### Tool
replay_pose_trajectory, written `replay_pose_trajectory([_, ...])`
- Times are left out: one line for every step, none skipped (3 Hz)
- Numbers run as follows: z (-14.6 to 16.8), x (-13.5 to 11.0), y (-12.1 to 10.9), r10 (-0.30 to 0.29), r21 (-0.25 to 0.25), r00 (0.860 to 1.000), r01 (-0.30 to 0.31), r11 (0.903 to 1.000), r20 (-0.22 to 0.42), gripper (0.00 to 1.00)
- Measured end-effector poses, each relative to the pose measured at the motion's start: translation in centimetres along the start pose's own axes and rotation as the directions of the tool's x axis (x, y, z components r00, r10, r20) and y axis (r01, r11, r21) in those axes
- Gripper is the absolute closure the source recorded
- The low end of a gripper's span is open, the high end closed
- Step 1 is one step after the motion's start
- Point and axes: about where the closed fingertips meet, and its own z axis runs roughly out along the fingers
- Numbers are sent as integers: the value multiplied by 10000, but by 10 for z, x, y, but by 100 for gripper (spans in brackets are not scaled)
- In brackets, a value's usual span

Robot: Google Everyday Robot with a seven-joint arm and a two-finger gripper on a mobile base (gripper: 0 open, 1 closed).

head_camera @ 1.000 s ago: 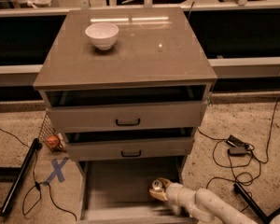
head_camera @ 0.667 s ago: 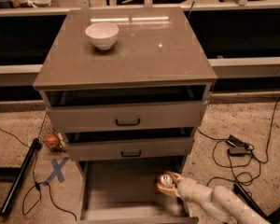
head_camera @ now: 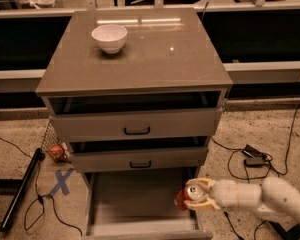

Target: Pick coke can from bottom drawer and place on counter

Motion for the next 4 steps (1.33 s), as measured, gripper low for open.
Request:
replay_pose_trajectory([-52,-84,-25,-640,-618,9953,595,9963,-731,100])
replay_pose_trajectory([-128,-191,-73,-1189,-611,9766,1095,9921,-1792,100])
replay_pose_trajectory([-162,-258,-97,-1264,-754,9584,1106,9910,-2559,100])
replay_pose_trajectory([-161,-306,-119,-1252,-1347,9506,898,9868,-2841,100])
